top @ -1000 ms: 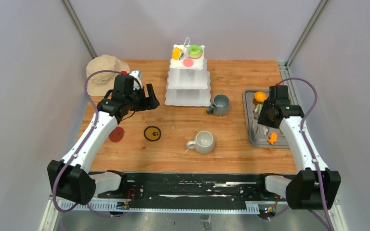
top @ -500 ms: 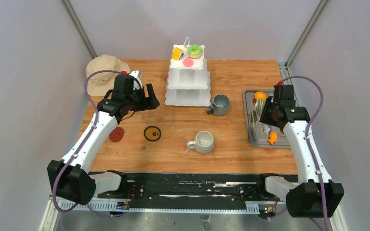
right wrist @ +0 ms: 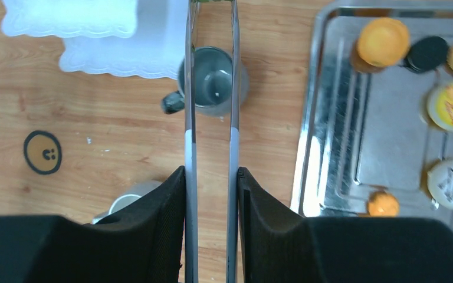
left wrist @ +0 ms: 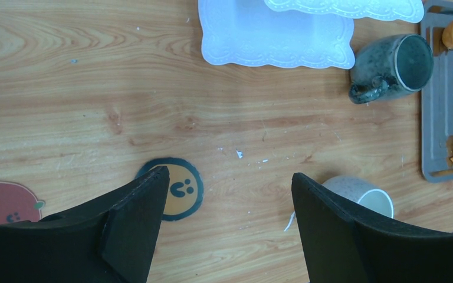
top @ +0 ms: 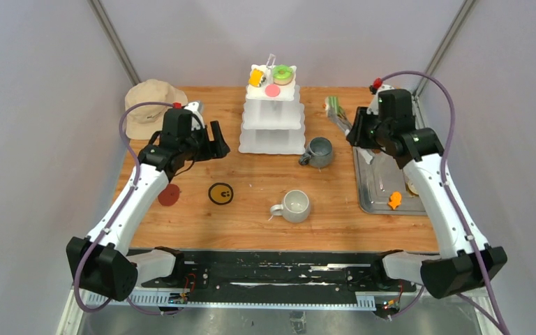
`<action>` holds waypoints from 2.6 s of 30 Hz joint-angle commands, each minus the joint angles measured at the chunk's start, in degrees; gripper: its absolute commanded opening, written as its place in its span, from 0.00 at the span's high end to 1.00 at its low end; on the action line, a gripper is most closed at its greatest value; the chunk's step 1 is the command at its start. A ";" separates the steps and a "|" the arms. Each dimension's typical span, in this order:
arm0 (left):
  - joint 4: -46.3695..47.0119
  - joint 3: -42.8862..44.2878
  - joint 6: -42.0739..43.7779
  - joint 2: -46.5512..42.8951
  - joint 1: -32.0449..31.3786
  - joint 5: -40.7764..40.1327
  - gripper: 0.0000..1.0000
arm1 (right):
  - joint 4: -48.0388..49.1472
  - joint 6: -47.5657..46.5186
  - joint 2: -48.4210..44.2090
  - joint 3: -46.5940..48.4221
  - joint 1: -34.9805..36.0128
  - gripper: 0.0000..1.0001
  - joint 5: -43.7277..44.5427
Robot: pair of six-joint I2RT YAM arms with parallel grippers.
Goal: Serve the afternoon tea
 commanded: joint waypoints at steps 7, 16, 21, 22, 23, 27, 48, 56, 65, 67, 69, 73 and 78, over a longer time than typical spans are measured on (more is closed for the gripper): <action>-2.20 1.53 0.40 -2.80 -0.40 -3.33 0.20 | 8.62 -2.13 13.70 10.21 8.29 0.99 -3.73; -3.10 1.89 0.44 -3.08 -0.40 -5.01 0.20 | 10.74 -2.50 21.54 17.38 10.00 0.99 -5.67; -3.32 2.12 0.42 -2.86 -0.40 -5.54 0.20 | 11.63 -2.18 26.07 20.15 10.21 0.99 -6.62; -3.38 2.20 0.46 -2.85 -0.40 -5.72 0.20 | 11.78 -2.24 26.65 20.44 10.35 0.99 -6.65; -3.39 2.13 0.53 -2.85 -0.33 -5.82 0.20 | 11.96 -2.19 27.31 20.80 10.47 0.99 -6.72; -3.66 2.32 0.78 -2.81 -0.37 -6.34 0.20 | 12.06 -1.95 29.54 22.13 10.82 0.99 -7.12; -2.72 1.66 0.21 -2.72 -0.37 -4.72 0.20 | 11.23 -1.83 23.07 17.42 11.20 0.65 -3.61; -2.14 1.57 0.26 -2.72 -0.40 -3.78 0.20 | 8.03 -2.89 12.03 9.07 10.35 0.78 5.53; -0.86 1.55 0.05 -2.49 -0.38 -2.89 0.20 | -1.18 -2.10 -3.05 -5.88 -3.14 0.79 13.09; -0.46 1.44 0.12 -2.21 -0.40 -2.76 0.20 | -2.21 -1.56 -5.30 -9.32 -7.95 0.76 11.33; 0.03 1.38 0.14 -1.95 -0.40 -2.60 0.20 | -2.19 -0.74 -7.00 -12.21 -12.16 0.72 8.25; 0.61 1.40 0.64 -1.17 -0.39 -1.80 0.19 | 0.93 1.92 -7.51 -15.20 -17.70 0.70 2.98; 1.96 0.77 1.52 -1.42 -0.40 -1.58 0.17 | 6.35 5.58 -5.28 -16.39 -23.29 0.70 -2.10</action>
